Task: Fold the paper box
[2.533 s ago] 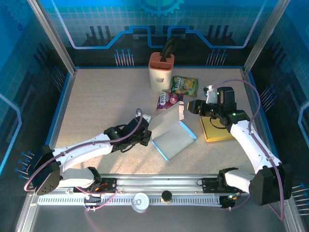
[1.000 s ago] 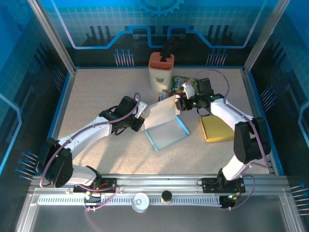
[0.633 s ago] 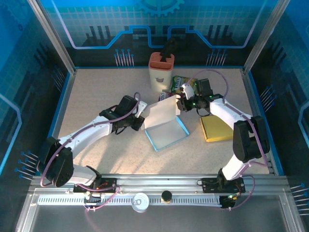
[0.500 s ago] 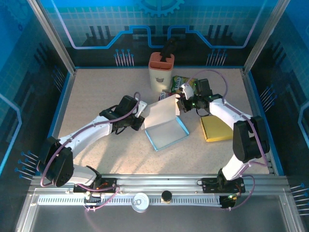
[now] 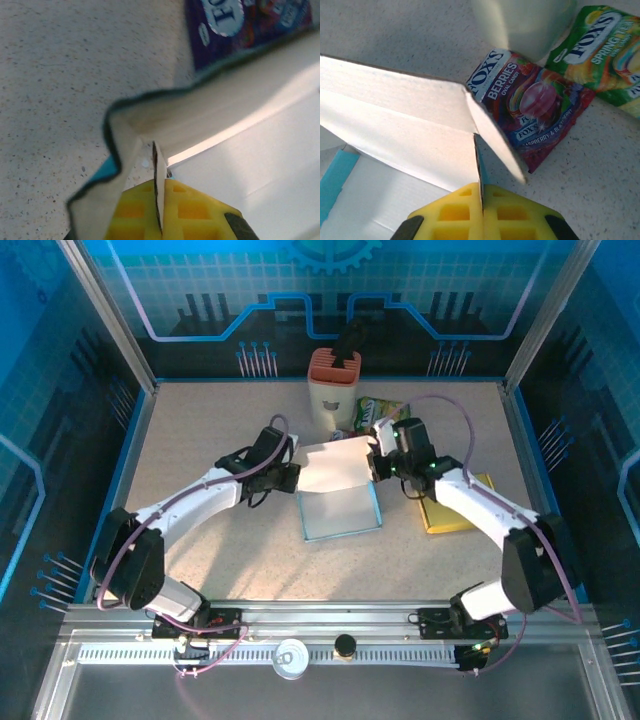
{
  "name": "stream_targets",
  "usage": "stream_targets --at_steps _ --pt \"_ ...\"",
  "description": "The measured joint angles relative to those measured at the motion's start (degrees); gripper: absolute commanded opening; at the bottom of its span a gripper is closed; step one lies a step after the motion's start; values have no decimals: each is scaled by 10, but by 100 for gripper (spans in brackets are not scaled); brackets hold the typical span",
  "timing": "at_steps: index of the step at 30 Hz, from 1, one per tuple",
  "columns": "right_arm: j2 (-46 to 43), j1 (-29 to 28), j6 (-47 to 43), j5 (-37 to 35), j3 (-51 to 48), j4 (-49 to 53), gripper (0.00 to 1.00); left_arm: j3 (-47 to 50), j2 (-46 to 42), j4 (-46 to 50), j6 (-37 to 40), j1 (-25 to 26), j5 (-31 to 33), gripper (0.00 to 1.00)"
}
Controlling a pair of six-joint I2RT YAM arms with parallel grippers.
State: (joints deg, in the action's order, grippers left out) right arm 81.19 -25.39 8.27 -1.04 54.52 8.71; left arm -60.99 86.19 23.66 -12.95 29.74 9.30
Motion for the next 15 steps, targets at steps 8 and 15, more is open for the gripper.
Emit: stream_targets --at_steps 8,15 --pt "-50 -67 103 -121 -69 -50 0 -1 4 -28 -101 9 33 0" --pt "-50 -107 181 -239 -102 -107 0 18 -1 -72 -125 34 57 0"
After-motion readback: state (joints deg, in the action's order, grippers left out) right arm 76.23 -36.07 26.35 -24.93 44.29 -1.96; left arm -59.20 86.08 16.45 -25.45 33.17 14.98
